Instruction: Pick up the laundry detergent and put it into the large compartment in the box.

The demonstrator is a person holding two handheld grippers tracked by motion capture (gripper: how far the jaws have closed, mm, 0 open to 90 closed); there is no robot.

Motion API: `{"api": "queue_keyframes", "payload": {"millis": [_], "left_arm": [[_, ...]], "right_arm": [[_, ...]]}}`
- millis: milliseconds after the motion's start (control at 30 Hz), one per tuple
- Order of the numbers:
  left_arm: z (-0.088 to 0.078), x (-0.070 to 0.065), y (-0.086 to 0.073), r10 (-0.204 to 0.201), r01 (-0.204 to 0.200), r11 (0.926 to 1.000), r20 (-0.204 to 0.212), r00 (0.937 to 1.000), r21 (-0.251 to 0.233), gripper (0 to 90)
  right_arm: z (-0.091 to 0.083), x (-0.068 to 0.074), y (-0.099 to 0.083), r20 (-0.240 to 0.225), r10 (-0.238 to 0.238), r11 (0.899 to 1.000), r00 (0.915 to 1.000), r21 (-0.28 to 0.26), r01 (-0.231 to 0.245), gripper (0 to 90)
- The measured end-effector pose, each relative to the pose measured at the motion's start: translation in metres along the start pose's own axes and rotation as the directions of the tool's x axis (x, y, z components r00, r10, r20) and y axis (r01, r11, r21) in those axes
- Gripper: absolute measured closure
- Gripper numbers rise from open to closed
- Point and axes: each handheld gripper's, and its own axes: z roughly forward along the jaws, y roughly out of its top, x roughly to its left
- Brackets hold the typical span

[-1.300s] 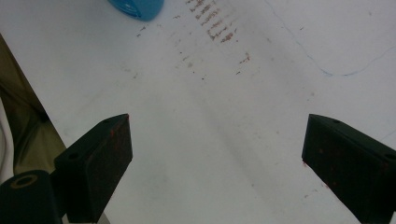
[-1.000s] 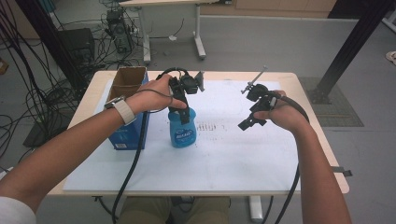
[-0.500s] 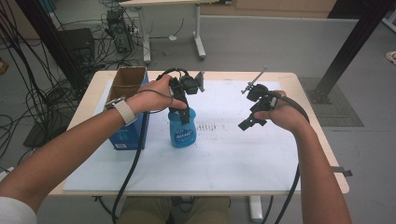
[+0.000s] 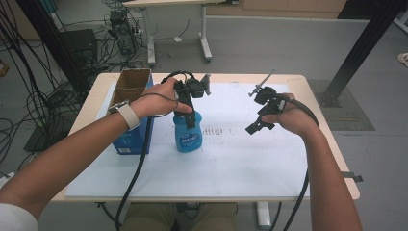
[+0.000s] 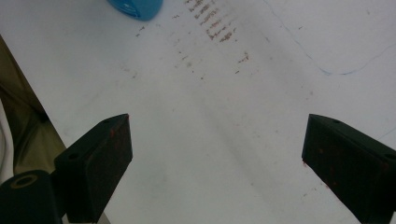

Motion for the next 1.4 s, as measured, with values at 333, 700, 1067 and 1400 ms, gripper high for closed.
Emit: {"api": "queue_keyframes", "payload": {"millis": [333,700,1067,1400], "left_arm": [[0.001,0.000,-0.001,-0.005,0.005,1.0000,-0.002,1.0000,-0.003,11.2],[0.003,0.001,-0.001,-0.005,0.005,1.0000,0.003,1.0000,-0.001,11.4],[0.008,0.001,-0.001,-0.006,0.006,1.0000,0.005,1.0000,0.001,11.6],[0.014,-0.001,0.001,0.002,-0.002,1.0000,-0.004,1.0000,0.008,12.2]], "right_arm": [[0.001,0.000,0.001,-0.001,-0.001,1.000,1.0000,0.002,0.001,8.5],[0.002,-0.001,0.001,-0.003,-0.003,1.000,1.0000,0.001,0.003,8.5],[0.003,-0.001,-0.001,-0.006,0.000,1.000,1.0000,-0.001,0.000,8.5],[0.004,-0.002,-0.002,-0.007,0.002,1.000,1.0000,-0.002,-0.002,8.5]]}}
